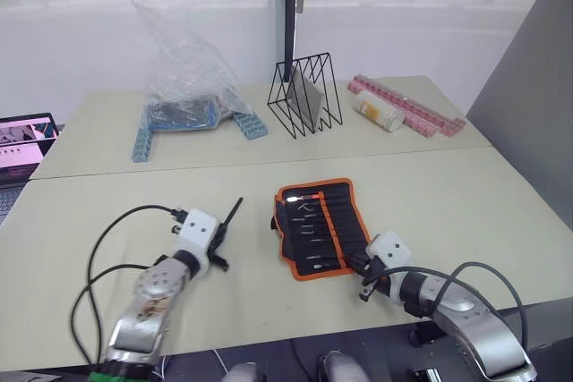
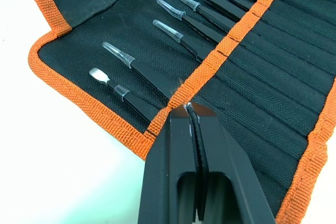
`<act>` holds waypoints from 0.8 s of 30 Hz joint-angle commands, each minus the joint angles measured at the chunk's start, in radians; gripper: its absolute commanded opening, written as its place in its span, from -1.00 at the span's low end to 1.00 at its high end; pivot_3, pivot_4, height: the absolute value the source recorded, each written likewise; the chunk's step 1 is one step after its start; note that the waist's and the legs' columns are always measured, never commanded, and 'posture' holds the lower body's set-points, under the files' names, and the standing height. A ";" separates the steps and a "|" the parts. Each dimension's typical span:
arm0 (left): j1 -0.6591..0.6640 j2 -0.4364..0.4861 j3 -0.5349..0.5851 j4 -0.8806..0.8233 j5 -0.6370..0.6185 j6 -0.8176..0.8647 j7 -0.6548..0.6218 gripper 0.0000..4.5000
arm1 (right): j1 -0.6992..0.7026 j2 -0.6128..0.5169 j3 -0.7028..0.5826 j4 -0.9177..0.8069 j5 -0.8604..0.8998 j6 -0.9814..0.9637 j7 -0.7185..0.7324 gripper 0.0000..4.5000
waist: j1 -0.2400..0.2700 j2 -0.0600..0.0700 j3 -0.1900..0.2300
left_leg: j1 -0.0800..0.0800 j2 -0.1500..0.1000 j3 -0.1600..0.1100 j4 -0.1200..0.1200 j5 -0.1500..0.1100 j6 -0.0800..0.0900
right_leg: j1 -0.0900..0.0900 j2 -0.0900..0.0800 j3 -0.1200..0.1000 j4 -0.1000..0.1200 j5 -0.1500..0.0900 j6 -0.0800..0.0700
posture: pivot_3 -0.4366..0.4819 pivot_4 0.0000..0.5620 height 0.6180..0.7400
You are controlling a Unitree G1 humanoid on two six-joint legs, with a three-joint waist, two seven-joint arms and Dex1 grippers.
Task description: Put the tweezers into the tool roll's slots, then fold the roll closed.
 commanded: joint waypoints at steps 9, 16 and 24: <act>-0.061 0.297 0.139 -0.206 -0.341 0.121 -0.407 -0.97 | 0.029 0.008 0.033 0.037 -0.020 0.038 -0.020 -1.00 | 0.003 -0.002 0.005 | -0.001 0.000 0.000 0.000 0.001 -0.001 | -0.005 -0.001 -0.001 0.000 0.000 0.000 | -0.05 -0.47 0.74; -0.313 0.318 -0.041 -0.159 -0.352 0.170 -0.501 -0.97 | 0.028 0.014 0.038 0.032 -0.023 0.040 -0.032 -1.00 | -0.002 -0.004 0.004 | -0.002 0.000 0.000 0.000 0.001 -0.001 | -0.003 0.006 0.001 0.001 0.002 -0.003 | -0.05 -0.47 0.74; -0.561 0.197 -0.340 0.008 -0.181 0.184 -0.495 -0.97 | 0.043 0.020 0.039 0.010 -0.023 0.049 -0.049 -1.00 | 0.002 -0.004 0.004 | -0.002 0.000 0.000 -0.002 0.002 -0.003 | -0.005 0.010 0.003 0.002 0.003 -0.006 | -0.05 -0.47 0.74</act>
